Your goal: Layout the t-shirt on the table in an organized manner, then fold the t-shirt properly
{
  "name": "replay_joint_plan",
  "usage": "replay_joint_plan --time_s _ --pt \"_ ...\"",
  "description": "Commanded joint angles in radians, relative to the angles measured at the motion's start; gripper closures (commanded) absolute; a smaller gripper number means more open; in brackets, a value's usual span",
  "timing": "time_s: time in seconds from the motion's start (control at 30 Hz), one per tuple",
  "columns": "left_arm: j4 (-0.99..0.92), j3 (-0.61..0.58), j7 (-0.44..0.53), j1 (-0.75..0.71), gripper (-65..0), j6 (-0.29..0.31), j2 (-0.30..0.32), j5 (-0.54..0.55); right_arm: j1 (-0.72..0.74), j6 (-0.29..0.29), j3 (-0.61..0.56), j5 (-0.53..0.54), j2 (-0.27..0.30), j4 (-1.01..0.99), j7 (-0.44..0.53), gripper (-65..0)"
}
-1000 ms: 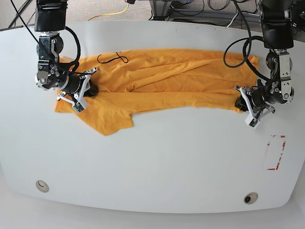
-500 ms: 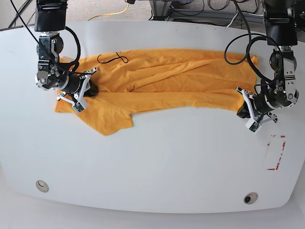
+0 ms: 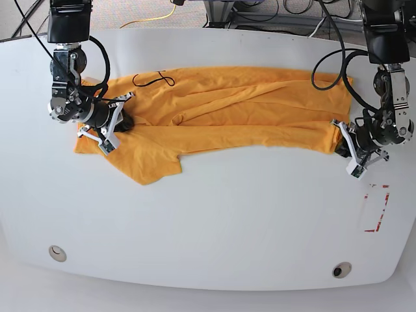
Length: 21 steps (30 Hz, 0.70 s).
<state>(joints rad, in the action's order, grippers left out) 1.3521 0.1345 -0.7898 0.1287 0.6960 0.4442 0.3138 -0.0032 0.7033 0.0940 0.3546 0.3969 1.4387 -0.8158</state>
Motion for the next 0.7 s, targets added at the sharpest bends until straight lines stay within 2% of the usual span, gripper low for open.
replay_joint_plan --time_s 0.0,0.1,0.27,0.37,0.67 --pt "-0.027 0.006 0.017 0.050 -15.1 0.002 0.012 0.017 0.004 -0.005 -0.001 -0.024 0.010 0.001 -0.033 -7.3" --pt "-0.069 0.006 0.019 0.065 -25.4 0.002 0.012 0.017 0.004 -0.005 -0.003 -0.024 0.010 0.001 -0.033 -7.3" --pt "-0.124 0.006 0.043 0.105 -33.6 0.002 0.008 0.017 0.004 -0.005 -0.003 -0.024 0.010 0.001 -0.033 -7.3" --pt "-0.176 0.003 0.069 0.127 -35.6 0.002 0.006 0.017 0.004 -0.005 -0.003 -0.024 0.010 0.001 -0.033 -7.3" --pt "-0.319 -0.031 0.102 0.190 -35.3 0.002 -0.020 -0.028 0.004 -0.005 0.000 -0.024 0.010 0.001 -0.033 -7.3"
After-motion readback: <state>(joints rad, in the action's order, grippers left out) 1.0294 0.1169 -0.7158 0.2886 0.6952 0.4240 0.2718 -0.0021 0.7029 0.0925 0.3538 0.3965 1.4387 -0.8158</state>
